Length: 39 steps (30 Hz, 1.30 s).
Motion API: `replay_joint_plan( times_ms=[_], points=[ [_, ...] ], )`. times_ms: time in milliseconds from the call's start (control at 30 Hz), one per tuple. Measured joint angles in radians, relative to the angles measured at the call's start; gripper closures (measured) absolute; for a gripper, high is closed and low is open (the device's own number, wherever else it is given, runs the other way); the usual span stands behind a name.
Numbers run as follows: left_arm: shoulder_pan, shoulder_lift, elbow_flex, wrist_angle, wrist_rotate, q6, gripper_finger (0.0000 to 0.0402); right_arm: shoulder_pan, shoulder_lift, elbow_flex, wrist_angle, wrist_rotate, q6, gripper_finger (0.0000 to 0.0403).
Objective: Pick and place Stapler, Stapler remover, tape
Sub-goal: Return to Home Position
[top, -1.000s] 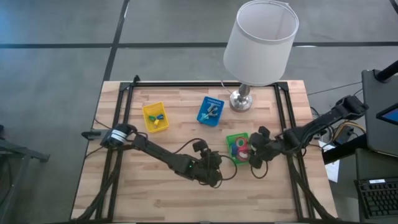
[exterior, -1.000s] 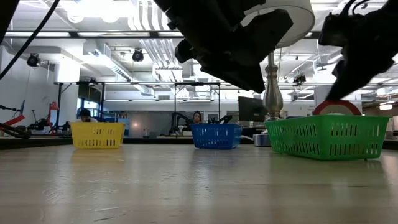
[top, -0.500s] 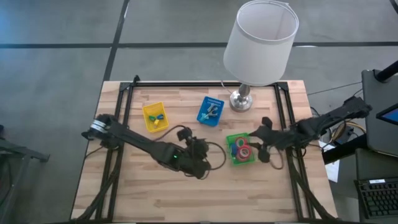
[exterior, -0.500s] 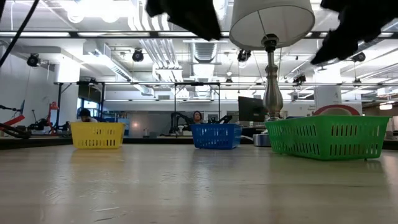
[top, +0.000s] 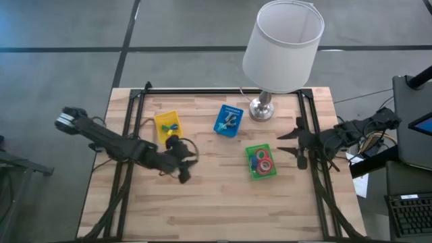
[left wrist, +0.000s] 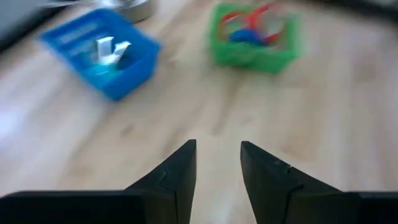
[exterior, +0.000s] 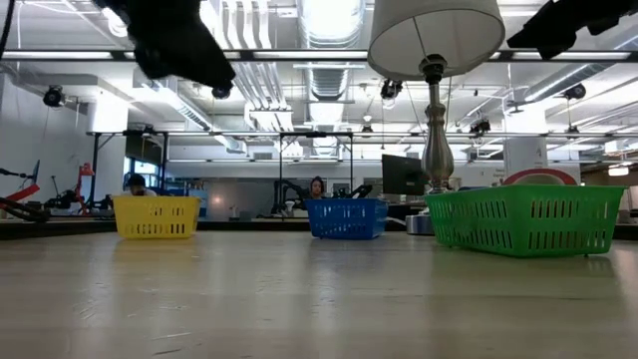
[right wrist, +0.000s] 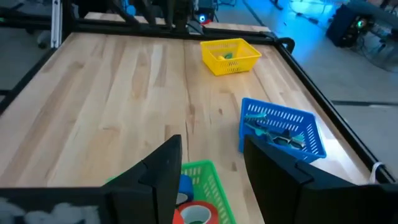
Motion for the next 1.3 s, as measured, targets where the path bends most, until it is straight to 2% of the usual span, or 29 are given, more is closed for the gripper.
replay_joint_plan(
  times_ms=[167,267,433,600,700,800,967,1133,1300],
  points=[
    [0.011,-0.204,-0.315,0.523,0.179,0.202,0.0274,0.0,-0.063,-0.059,0.031,0.001,-0.016,0.0235],
    [0.032,-0.326,-0.432,0.649,0.215,0.279,0.0274,0.0,-0.111,-0.136,0.106,0.001,-0.007,0.0232],
    [0.051,-0.586,-0.546,0.621,0.176,0.39,0.0274,0.0,-0.228,-0.198,0.122,0.001,0.028,0.0227],
    [0.053,-0.824,-0.649,0.562,0.171,0.397,0.0274,0.0,-0.399,-0.254,0.133,0.001,-0.001,0.0231],
    [0.053,-0.934,-0.709,0.559,0.157,0.424,0.0274,0.0,-0.506,-0.3,0.2,0.001,-0.03,0.0236],
    [0.053,-1.026,-0.751,0.56,0.153,0.462,0.0274,0.0,-0.518,-0.331,0.302,0.0,-0.072,0.0239],
    [0.053,-1.139,-0.808,0.564,0.124,0.546,0.0274,0.001,-0.501,-0.402,0.42,-0.026,-0.122,0.0235],
    [0.055,-1.229,-0.872,0.577,0.122,0.604,0.0274,0.0,-0.518,-0.491,0.524,-0.007,-0.101,0.023],
    [0.058,-1.237,-0.885,0.514,0.112,0.621,0.0282,0.0,-0.518,-0.579,0.604,-0.002,-0.074,0.0231]
  ],
)
